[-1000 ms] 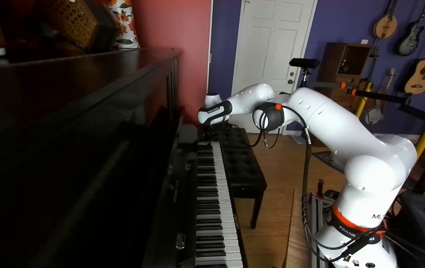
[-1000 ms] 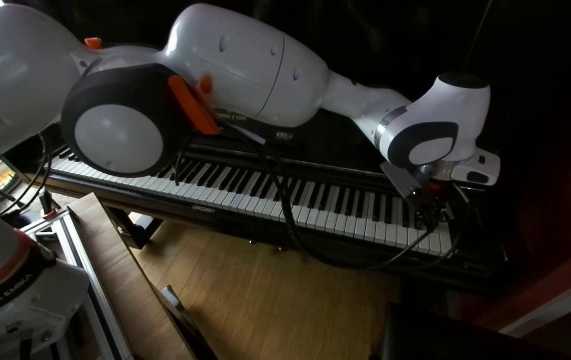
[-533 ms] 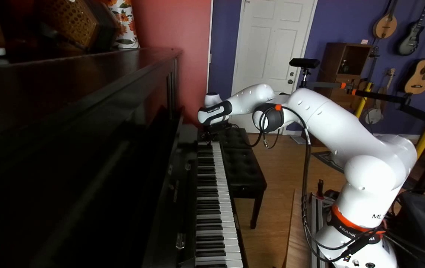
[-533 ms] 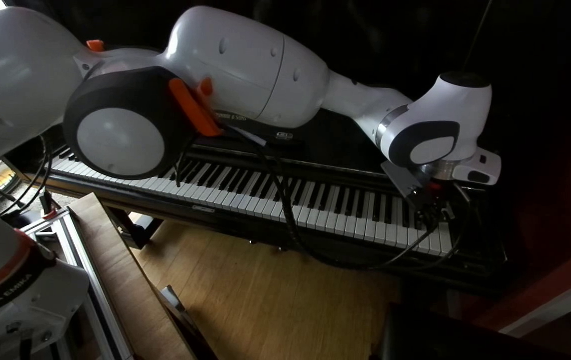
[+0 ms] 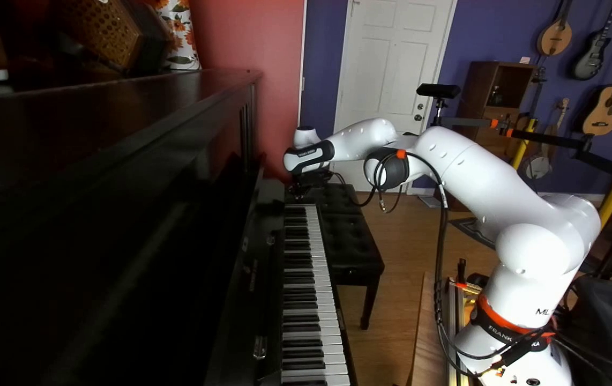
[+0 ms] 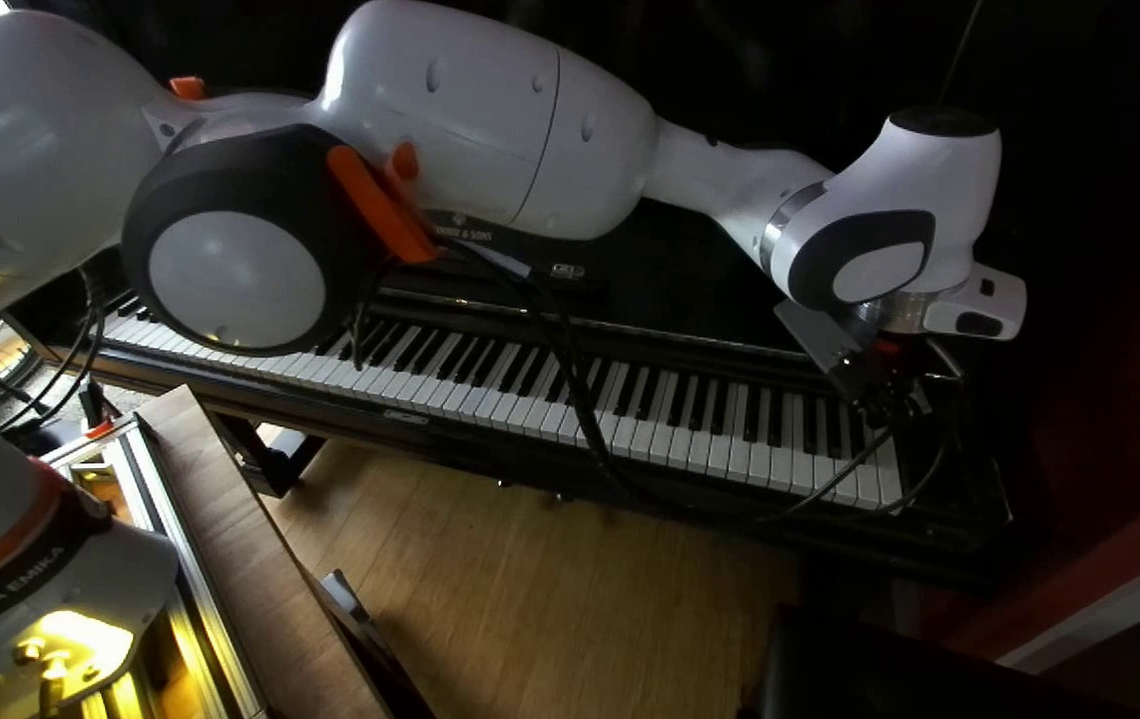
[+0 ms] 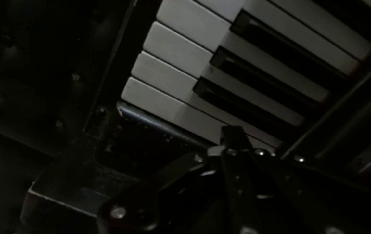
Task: Push a black key on the right side of the piano
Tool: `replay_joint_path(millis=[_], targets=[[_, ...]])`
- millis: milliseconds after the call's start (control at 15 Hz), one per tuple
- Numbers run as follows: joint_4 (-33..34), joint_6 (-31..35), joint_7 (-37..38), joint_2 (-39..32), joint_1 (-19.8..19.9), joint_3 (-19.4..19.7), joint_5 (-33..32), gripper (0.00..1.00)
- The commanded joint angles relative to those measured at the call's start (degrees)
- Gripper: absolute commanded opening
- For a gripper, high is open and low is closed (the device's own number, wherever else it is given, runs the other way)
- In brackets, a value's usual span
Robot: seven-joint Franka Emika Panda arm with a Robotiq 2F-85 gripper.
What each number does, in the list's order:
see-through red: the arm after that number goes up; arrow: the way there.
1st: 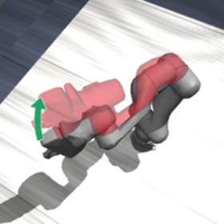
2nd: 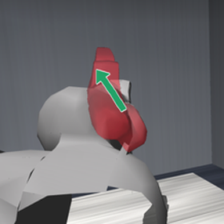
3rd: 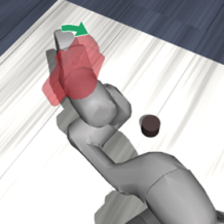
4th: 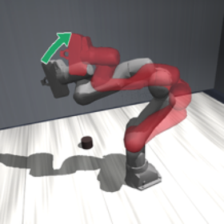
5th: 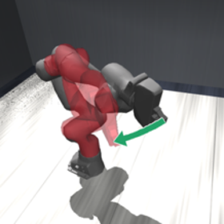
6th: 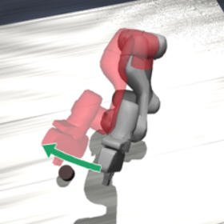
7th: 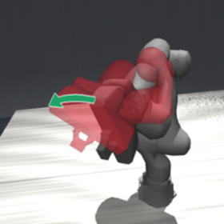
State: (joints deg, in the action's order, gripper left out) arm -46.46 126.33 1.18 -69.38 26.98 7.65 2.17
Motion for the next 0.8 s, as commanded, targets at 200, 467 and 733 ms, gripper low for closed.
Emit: replay_joint_path(millis=[200,467,733], targets=[[0.24,-4.93,-3.92,2.43,0.82,-0.65,0.0,0.56],[-0.73,-8.29,-8.4,4.87,0.92,-0.36,-0.53,0.87],[-2.25,-9.09,-14.74,7.7,1.04,-0.36,-0.86,1.0]])
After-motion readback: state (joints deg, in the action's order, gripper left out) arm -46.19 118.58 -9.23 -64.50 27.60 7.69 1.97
